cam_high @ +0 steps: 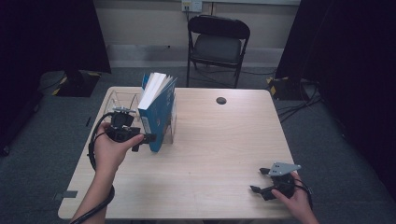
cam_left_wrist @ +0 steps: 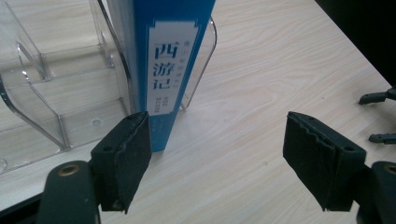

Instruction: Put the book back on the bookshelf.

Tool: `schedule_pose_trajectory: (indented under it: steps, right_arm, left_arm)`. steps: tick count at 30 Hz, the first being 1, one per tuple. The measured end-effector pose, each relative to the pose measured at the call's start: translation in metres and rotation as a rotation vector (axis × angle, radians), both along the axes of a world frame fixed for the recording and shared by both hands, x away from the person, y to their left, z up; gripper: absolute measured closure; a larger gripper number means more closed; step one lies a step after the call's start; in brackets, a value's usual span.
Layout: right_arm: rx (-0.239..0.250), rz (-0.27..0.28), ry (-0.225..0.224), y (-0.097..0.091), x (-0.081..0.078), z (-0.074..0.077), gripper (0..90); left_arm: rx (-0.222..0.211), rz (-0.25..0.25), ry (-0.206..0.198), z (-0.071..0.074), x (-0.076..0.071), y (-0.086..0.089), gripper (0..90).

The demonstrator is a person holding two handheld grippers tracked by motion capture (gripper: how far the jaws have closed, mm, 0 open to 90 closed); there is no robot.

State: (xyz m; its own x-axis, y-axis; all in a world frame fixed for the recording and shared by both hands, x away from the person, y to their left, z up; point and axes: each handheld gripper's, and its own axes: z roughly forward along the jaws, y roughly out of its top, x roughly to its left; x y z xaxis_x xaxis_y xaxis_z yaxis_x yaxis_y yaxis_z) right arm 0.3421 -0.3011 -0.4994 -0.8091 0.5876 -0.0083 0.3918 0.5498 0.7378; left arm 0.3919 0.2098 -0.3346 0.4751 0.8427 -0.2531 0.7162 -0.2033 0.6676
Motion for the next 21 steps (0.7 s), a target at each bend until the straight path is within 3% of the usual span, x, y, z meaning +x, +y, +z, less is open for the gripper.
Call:
schedule_pose_trajectory:
  steps: [21]
  right_arm:
    - [0.000, 0.000, 0.000, 0.000, 0.000, 0.000, 16.8]
  left_arm:
    - [-0.016, 0.001, 0.017, -0.032, -0.013, 0.009, 22.7]
